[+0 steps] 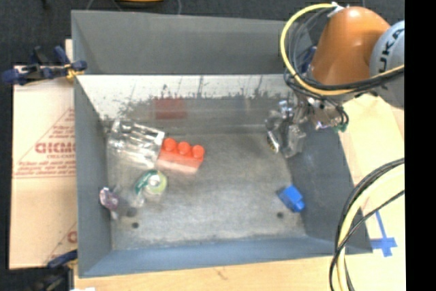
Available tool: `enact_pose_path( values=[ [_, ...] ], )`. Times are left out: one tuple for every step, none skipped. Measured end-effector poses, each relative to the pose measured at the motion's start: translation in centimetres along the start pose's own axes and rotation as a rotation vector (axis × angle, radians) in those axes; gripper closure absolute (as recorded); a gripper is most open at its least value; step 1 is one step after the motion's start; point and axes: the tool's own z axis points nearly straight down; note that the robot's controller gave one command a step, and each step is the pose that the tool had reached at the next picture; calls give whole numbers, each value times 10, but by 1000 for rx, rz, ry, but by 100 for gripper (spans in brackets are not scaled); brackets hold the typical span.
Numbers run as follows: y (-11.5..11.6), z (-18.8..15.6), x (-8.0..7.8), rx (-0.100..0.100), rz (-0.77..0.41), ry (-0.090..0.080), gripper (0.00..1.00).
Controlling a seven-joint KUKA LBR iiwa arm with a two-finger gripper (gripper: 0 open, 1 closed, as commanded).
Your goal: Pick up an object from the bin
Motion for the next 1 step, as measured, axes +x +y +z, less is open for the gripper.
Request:
enact_pose_path(
  values=[
    [-2,-44,-2,1,6,0,100]
  ],
)
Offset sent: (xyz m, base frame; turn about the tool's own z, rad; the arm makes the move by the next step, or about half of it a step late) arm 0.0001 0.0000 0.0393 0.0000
